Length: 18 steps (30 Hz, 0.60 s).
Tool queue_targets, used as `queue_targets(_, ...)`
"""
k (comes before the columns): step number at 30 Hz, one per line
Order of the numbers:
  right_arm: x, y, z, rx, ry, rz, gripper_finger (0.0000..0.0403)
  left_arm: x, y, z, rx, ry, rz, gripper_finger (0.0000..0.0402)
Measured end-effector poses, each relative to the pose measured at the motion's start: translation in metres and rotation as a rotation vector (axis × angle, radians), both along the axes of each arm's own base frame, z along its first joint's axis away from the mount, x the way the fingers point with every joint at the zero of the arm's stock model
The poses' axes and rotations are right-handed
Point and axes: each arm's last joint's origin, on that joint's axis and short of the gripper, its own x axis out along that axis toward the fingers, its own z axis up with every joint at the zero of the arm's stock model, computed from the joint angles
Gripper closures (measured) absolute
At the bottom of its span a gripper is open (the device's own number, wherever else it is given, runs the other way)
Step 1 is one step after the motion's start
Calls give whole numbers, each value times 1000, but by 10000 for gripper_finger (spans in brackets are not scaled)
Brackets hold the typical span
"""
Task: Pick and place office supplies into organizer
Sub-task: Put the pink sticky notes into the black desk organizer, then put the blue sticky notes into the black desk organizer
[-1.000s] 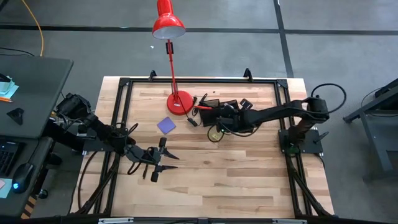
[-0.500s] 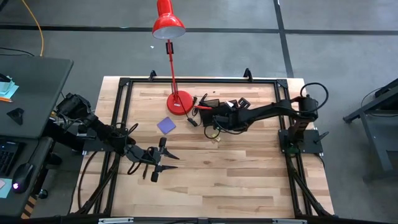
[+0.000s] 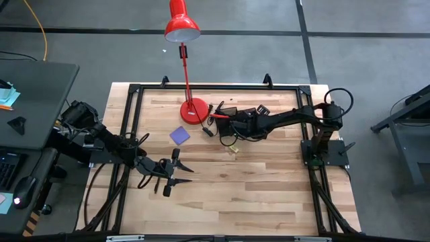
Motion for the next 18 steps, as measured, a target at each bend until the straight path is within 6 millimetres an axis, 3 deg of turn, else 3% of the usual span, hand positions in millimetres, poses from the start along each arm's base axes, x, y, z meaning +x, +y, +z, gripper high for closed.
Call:
queue_targets(9,11,12,3,6,-37,113,172,0,0,-1,3,5,0,243)
queue_targets(18,2,31,41,-31,-152,151,161,0,0,-1,4,5,0,243)
